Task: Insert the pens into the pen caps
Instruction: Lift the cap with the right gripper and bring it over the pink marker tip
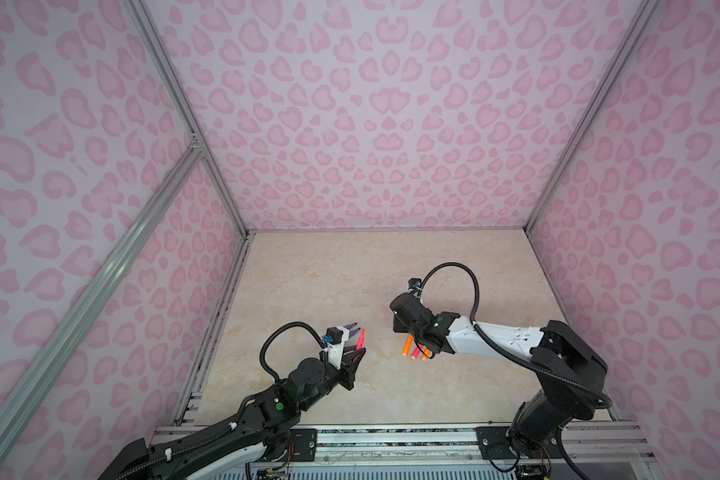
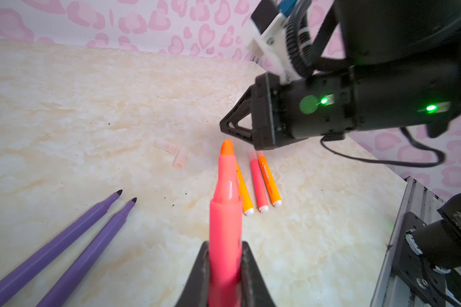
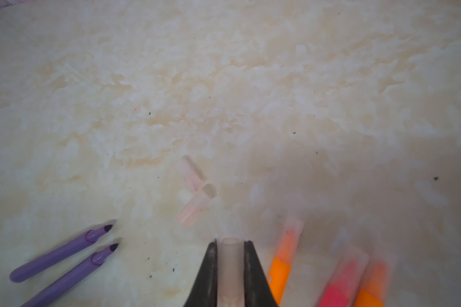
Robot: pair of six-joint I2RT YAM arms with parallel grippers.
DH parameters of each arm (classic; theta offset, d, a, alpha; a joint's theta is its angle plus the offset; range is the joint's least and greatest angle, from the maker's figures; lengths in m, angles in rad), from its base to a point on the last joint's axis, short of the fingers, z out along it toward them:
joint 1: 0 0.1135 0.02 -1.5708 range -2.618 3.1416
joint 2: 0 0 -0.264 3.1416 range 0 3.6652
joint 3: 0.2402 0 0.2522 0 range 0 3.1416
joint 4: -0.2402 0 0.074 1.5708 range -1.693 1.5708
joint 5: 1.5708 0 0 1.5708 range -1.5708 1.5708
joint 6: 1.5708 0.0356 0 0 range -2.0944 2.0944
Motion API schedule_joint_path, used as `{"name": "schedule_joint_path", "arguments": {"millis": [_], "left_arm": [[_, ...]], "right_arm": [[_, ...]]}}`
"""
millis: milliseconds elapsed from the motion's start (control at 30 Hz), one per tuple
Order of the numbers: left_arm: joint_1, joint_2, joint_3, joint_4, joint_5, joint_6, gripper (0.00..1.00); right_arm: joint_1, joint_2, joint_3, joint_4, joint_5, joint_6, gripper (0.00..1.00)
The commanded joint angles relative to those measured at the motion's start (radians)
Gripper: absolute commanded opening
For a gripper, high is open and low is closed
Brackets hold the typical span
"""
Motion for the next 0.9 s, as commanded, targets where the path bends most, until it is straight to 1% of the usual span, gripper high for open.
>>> {"name": "schedule_joint_path", "arguments": {"millis": [0, 233, 300, 400, 500, 600, 667, 867], "left_arm": [[0.001, 0.010, 0.016, 0.049, 0.017, 0.012, 0.03], [0.001, 0.037, 0.017, 0.080, 0.064, 0.018, 0.03], [0.001, 0.040, 0.017, 0.084, 0.070, 0.018, 0.03], [0.001, 0.040, 0.015, 0.089, 0.074, 0.016, 0.03], [0.001, 0.034, 0.011, 0.097, 0.078, 0.010, 0.03], [0.001, 0.031, 0.007, 0.109, 0.089, 0.002, 0.03], [-0.001, 0.032, 0.004, 0.120, 0.097, -0.006, 0.03], [-0.002, 0.034, -0.005, 0.147, 0.103, -0.026, 0.03]], "right_arm": [[0.028, -0.082, -0.057, 0.103, 0.038, -0.023, 0.10], [0.117, -0.281, -0.182, 0.298, 0.062, -0.079, 0.08], [0.132, -0.318, -0.218, 0.373, 0.038, -0.094, 0.08], [0.142, -0.342, -0.256, 0.483, -0.027, -0.106, 0.07], [0.154, -0.349, -0.289, 0.590, -0.059, -0.093, 0.05], [0.171, -0.347, -0.322, 0.691, -0.059, -0.077, 0.02], [0.192, -0.338, -0.341, 0.754, -0.036, -0.055, 0.00], [0.270, -0.250, -0.344, 0.907, 0.036, -0.003, 0.00]]}}
